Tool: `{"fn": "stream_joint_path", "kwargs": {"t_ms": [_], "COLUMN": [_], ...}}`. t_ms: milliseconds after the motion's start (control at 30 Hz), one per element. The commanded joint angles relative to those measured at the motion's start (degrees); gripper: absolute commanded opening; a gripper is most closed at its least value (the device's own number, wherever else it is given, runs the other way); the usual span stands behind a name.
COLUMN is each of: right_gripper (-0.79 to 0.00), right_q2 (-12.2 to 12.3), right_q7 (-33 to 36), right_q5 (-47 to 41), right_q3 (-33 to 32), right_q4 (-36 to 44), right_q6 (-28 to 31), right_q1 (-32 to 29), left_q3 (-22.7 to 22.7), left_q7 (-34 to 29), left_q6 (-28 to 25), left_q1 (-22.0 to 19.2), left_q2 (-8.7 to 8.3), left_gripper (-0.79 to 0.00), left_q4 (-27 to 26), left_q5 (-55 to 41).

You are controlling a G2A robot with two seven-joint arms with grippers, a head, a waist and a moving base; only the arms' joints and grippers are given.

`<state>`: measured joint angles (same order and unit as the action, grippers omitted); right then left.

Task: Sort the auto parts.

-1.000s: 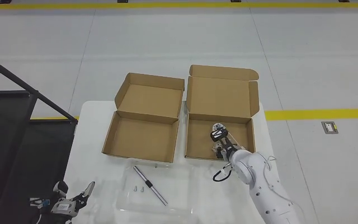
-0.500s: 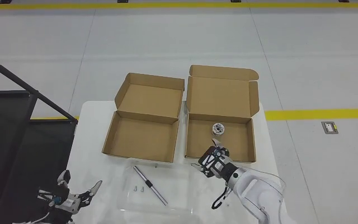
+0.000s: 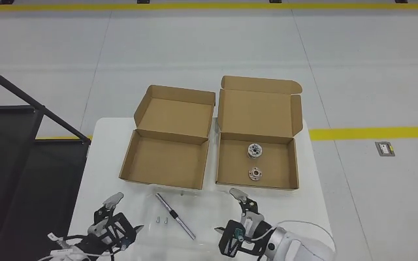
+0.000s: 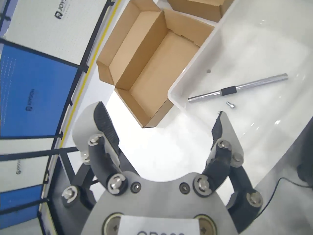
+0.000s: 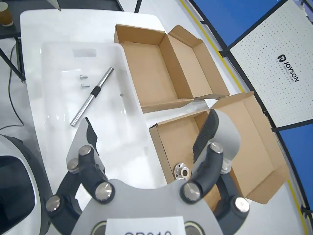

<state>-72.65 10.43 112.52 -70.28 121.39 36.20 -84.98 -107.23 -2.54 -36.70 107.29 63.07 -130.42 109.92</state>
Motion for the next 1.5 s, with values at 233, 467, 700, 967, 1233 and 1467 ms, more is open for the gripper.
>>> {"fn": "stream_joint_path", "kwargs": {"t_ms": [233,467,700,967,1233,1467], "right_gripper": [0.0,0.0,0.0,0.0,0.0,0.0], "right_q2": [-0.02,0.45,2.07,3.75,3.83,3.83], "right_q7": [0.1,-8.61,-18.98,-24.74,-24.84,-24.84], "right_q5": [-0.47,-1.61,2.26,5.03,5.22,5.22], "right_q3": [0.01,-2.13,-7.05,-12.94,-13.02,-13.02], "right_q4": [-0.07,-3.19,-2.17,-2.82,-2.93,-2.93], "right_q6": [-0.06,-2.26,0.17,3.24,3.71,3.71], "right_q1": [0.15,-0.39,-4.05,-10.19,-10.31,-10.31], "left_q3": [-0.03,2.71,9.02,20.15,20.71,23.85], "left_q7": [0.05,1.28,14.05,35.61,37.5,39.3], "left_q6": [0.26,-7.07,-21.3,-21.3,-21.3,-21.3], "left_q1": [0.07,-3.44,-13.62,-22.02,-23.02,-25.46], "left_q2": [0.02,-1.44,-5.67,-12.64,-13.33,-13.51], "left_gripper": [0.0,0.0,0.0,0.0,0.0,0.0], "left_q4": [0.05,-3.34,-1.07,7.45,7.78,12.32], "left_q5": [-0.15,14.71,34.94,55.0,56.43,54.29]}}
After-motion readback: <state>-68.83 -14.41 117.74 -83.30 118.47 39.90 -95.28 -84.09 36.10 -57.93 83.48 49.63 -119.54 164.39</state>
